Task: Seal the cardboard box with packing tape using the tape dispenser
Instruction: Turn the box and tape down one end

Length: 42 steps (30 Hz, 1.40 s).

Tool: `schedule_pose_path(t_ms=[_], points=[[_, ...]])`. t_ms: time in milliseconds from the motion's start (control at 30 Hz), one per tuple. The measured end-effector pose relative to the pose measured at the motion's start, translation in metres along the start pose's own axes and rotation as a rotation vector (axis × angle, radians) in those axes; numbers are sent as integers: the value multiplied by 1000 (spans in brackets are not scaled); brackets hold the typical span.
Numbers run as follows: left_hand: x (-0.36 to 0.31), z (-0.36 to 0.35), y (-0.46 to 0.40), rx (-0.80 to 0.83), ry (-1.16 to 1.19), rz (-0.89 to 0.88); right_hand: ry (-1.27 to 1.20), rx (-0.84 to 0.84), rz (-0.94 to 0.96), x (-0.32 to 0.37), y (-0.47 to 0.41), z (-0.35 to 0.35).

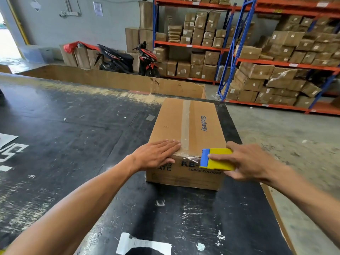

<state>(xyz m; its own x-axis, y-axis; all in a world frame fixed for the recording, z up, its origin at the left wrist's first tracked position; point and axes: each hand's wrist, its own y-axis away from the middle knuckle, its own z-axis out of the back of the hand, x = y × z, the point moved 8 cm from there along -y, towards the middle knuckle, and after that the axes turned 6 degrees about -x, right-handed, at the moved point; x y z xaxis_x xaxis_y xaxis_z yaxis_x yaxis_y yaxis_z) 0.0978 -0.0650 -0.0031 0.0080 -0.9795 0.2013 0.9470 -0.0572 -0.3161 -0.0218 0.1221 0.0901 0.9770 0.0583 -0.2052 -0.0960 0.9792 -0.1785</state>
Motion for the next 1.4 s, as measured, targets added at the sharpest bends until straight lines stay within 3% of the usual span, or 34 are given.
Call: schedule_pose_path(t_ms=[167,367,467,567,1067,1400], points=[[-7,7,-6,58,12,12,46,18,-33,-3,-6,-6],[-38,5,-58,87,-22,-95,92,33,-73,-2,-10,-2],[-41,-16,-64,203,40,-38,74,3,-97,-4,-9,-2],[-39,-21,-63,217,31,-21,69,-24,-96,-4,-10,-4],[-37,-19,-60,216,70,-10,-5,-143,-40,-26,34,13],[-42,-9,-69,151,53,-16,62,-99,-25,-39,30,-5]])
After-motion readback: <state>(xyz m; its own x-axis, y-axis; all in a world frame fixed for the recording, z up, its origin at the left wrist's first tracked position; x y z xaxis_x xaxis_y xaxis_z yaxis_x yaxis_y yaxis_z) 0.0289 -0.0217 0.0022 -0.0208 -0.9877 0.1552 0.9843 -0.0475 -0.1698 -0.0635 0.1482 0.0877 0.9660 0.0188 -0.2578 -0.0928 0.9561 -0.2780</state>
